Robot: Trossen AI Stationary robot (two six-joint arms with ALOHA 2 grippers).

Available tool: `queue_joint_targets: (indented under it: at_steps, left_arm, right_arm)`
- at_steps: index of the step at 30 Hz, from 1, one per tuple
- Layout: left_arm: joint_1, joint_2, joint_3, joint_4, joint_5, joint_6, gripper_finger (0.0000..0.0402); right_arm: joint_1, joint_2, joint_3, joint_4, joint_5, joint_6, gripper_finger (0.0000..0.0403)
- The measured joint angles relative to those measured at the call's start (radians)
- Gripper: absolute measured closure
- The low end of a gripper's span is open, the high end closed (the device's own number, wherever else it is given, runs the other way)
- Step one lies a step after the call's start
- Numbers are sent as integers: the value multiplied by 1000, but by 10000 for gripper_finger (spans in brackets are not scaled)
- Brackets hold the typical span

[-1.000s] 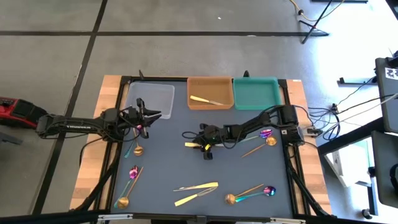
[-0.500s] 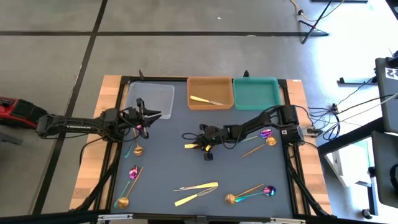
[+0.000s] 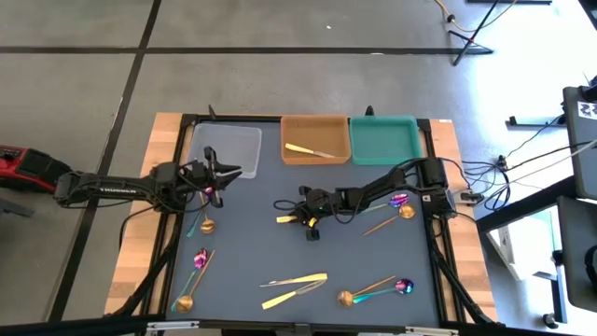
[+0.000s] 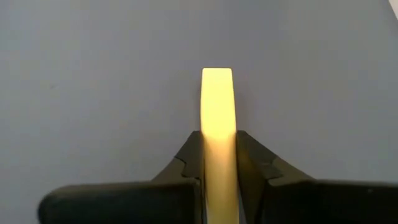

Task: Sort silverware by color (type)
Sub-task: Put the yellow table knife into the orange bin

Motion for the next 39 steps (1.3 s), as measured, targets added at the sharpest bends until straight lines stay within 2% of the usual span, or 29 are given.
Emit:
queue_joint_targets:
  at_steps: [8, 13, 17, 27, 35, 39]
  left_arm:
    - [0, 0, 0, -1, 0, -8, 338]
    - [0, 0, 0, -1, 0, -9, 338]
    - [0, 0, 0, -1, 0, -9, 338]
    - [0, 0, 0, 6, 0, -8, 338]
    - [0, 0, 0, -11, 0, -1, 338]
    - [0, 0, 0, -12, 0, -1, 338]
  right_arm:
    - [-1, -72, -5, -78, 2, -22, 355]
    - [-8, -173, -3, -187, 102, -108, 357]
    - [-39, -260, -3, -241, 134, -154, 355]
    - [-218, -395, -1, -249, 117, -243, 355]
    - [-368, -398, -1, -237, 107, -421, 355]
    - [-458, -386, 0, -189, 61, -434, 355]
